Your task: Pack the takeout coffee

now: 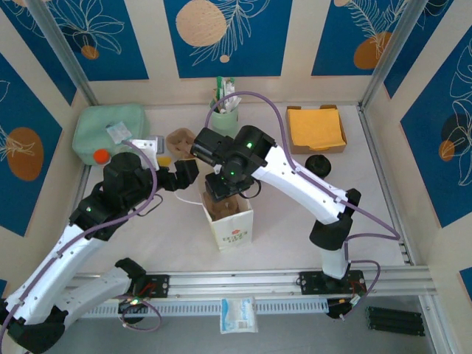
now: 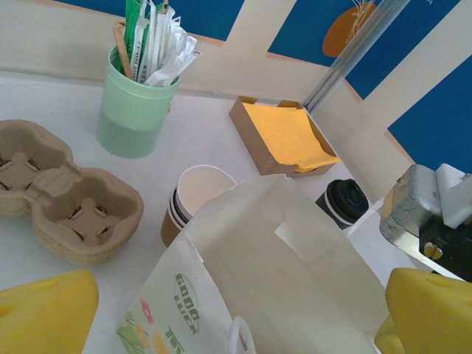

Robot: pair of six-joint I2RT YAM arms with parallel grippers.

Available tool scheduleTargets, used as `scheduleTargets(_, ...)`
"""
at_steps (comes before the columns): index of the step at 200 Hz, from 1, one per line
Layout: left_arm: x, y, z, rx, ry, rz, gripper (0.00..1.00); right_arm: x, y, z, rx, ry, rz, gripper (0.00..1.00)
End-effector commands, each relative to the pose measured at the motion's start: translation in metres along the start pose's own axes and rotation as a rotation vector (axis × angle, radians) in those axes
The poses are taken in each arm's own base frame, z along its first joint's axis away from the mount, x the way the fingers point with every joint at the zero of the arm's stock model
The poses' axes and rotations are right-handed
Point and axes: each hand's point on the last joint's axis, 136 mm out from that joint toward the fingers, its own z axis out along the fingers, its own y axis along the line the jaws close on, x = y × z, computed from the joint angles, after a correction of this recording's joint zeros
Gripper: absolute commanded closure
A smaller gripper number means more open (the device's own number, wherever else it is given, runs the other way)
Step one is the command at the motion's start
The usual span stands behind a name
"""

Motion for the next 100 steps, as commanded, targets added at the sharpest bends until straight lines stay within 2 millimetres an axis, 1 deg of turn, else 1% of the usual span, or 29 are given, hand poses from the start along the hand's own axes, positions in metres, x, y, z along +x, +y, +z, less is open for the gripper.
scheduleTargets(1, -0.0131, -0.0057, -0.0071, 0.000, -0.028, 0.023, 0.01, 0.0064, -0.0049, -0.0179, 0.002, -0.021, 0.010, 0.50)
scheduleTargets(100, -0.0159, -0.0046, -0.0017, -0.025, -0.005, 0.054, 0.01, 0.0119, -0.0032, -0.0218, 0.010, -0.025, 0.002, 0.50)
